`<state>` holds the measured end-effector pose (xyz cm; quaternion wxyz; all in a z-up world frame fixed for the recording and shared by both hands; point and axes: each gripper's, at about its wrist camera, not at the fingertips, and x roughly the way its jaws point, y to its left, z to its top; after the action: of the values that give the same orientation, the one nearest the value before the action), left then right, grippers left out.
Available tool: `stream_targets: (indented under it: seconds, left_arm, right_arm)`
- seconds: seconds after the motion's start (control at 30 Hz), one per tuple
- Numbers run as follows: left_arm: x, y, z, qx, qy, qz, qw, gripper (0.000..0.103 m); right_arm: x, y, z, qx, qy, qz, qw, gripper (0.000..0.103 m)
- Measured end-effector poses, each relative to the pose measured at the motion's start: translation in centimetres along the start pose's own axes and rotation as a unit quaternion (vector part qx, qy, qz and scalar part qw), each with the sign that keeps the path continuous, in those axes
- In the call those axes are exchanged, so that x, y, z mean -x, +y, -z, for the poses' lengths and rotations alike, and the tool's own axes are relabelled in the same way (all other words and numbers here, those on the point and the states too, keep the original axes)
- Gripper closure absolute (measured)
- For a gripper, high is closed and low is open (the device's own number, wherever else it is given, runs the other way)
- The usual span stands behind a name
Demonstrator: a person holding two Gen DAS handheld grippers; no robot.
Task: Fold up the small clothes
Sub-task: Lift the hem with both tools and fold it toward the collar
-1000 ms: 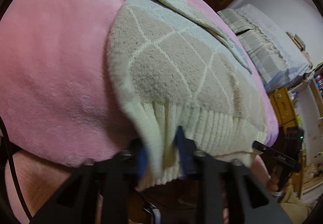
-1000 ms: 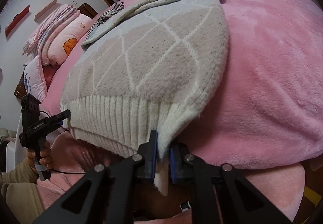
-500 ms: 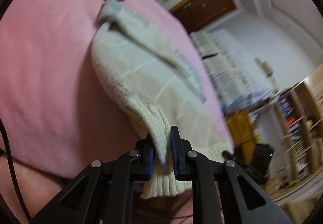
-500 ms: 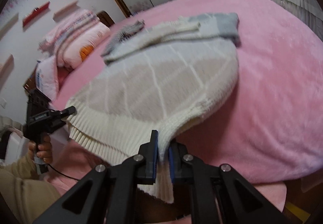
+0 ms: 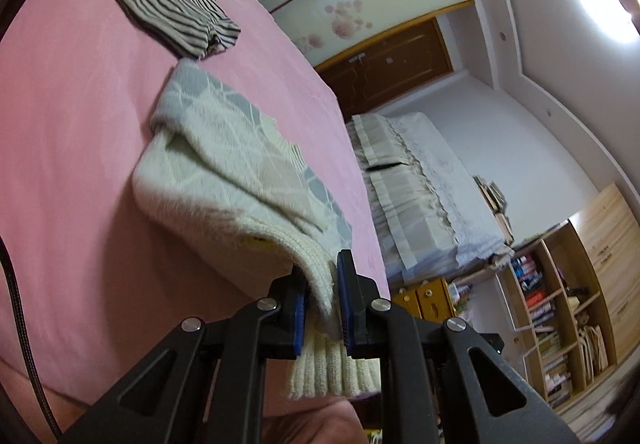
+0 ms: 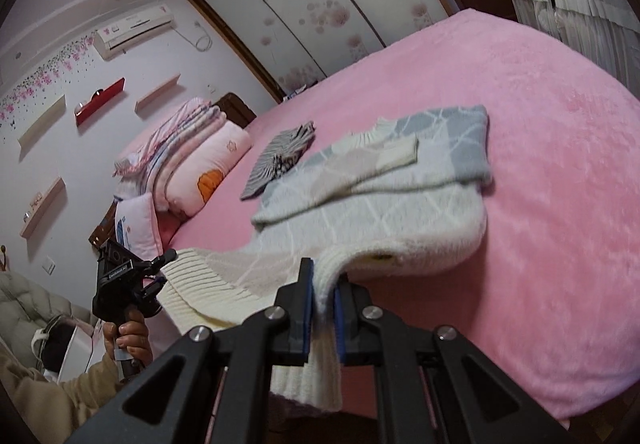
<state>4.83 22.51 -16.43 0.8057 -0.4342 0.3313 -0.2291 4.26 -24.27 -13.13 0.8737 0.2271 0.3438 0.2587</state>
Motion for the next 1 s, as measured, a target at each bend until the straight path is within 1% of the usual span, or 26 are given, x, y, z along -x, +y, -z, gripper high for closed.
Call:
stream_targets:
  seconds: [0.2, 0.23, 0.4, 0.5, 0.57, 0.67, 0.73, 0.83, 0.9, 1.0]
  left_arm:
    - [-4.1, -1.7, -6.3, -0.009, -0.018, -0.057, 0.9982, 0.091]
    - [-5.0, -1.8, -7.4, -0.009, -0.021, -0.067, 0.9975, 0.091]
    - [-10.8, -0.8, -13.2, 0.011, -0.029, -0.107, 0.9938, 0.092]
    - [-14.3, 0.2, -15.7, 0.021, -0.030, -0.128, 0.9911, 0.092]
    - [-17.0, 1.6, -17.2, 0.034, -0.028, -0.145, 0.9885, 0.092]
    - [-20.0, 4.2, -18.3, 0.060, -0.024, -0.166, 0.9840, 0.092]
    - [-22.0, 6.2, -18.8, 0.079, -0.019, -0.180, 0.9802, 0.092]
    - [-24.2, 8.5, -19.1, 0.090, -0.013, -0.199, 0.9757, 0.092]
    - [-25.2, 9.6, -19.4, 0.093, -0.011, -0.202, 0.9749, 0.091]
    - [-26.2, 10.2, -19.7, 0.087, -0.010, -0.203, 0.9752, 0.091]
  right_arm:
    - [-2.4, -1.3, -6.3, -0.022, -0.029, 0.017, 0.999, 0.095]
    - [-3.2, -1.6, -7.8, -0.024, -0.033, 0.023, 0.999, 0.095]
    - [-7.8, -3.2, -13.3, -0.029, -0.037, 0.048, 0.998, 0.095]
    - [-11.3, -4.8, -16.0, -0.034, -0.032, 0.070, 0.996, 0.095]
    - [-13.6, -6.3, -17.1, -0.046, -0.025, 0.081, 0.995, 0.095]
    - [-16.9, -8.9, -18.1, -0.066, -0.009, 0.099, 0.993, 0.095]
    - [-19.2, -10.6, -18.2, -0.078, 0.007, 0.114, 0.990, 0.095]
    - [-21.6, -12.5, -17.9, -0.090, 0.025, 0.133, 0.987, 0.095]
    - [-23.0, -13.8, -17.8, -0.101, 0.034, 0.143, 0.984, 0.095]
    - [-24.4, -14.8, -17.9, -0.108, 0.042, 0.153, 0.981, 0.095]
